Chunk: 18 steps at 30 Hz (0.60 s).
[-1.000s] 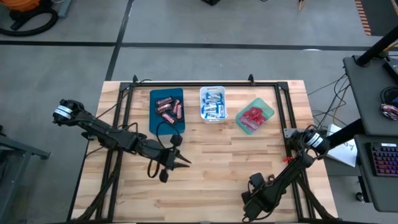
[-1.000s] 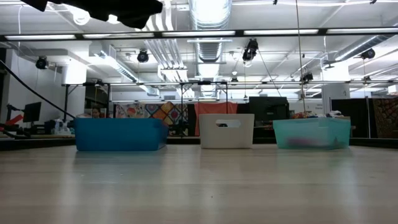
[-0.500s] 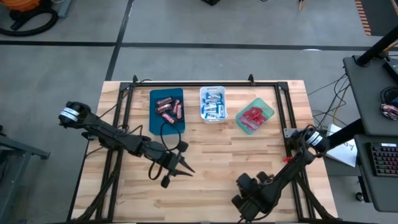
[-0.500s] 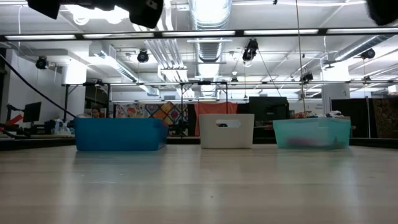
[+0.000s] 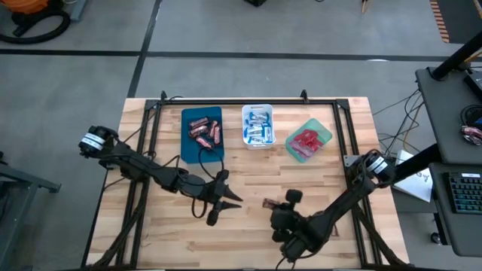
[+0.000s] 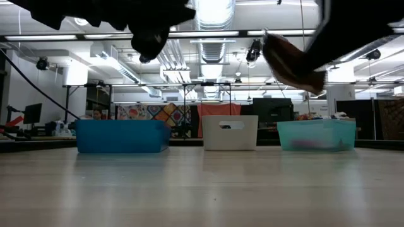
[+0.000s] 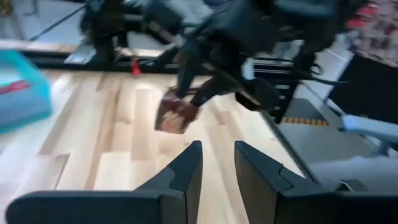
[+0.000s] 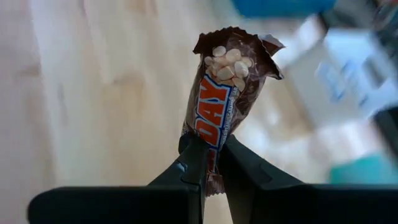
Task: Sort candy
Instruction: Put the brown chocolate into the blue bin
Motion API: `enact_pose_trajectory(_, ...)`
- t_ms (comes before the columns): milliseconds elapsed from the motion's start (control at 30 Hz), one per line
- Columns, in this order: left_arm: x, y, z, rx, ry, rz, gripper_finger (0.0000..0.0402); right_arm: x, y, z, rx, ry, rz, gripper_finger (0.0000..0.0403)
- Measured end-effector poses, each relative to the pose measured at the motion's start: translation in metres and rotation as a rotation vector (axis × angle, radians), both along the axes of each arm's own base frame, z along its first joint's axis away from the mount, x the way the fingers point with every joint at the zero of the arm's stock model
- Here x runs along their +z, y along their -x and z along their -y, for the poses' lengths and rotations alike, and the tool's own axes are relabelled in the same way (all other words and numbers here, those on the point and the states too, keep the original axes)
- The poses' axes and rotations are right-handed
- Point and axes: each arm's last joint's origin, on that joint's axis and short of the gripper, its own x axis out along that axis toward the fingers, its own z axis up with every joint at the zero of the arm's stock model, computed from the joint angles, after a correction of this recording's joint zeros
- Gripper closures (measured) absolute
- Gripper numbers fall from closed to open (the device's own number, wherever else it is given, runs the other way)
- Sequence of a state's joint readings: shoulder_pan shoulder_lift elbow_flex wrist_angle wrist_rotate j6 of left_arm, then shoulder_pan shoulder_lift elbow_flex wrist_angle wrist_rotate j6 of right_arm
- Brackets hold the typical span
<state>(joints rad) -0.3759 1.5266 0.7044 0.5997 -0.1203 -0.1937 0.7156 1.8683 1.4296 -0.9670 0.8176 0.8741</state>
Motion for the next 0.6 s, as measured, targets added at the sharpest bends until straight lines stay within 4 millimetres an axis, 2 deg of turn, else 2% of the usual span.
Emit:
enact_pose_trajectory(200, -0.004, -0.005, 0.001, 0.046, 0.045, 0.029, 0.0311, 0.003, -0.019, 0.019, 0.064, 0.168, -0.023, 0.0370)
enact_pose_trajectory(400, -0.009, -0.008, 0.000, 0.102, 0.047, 0.034, 0.0289, 0.003, -0.034, 0.043, 0.023, 0.184, -0.048, 0.0370)
enact_pose_trajectory(600, -0.018, -0.012, -0.004, 0.287, 0.001, 0.026, 0.0256, 0.003, -0.040, 0.052, 0.006, 0.188, -0.058, 0.0370)
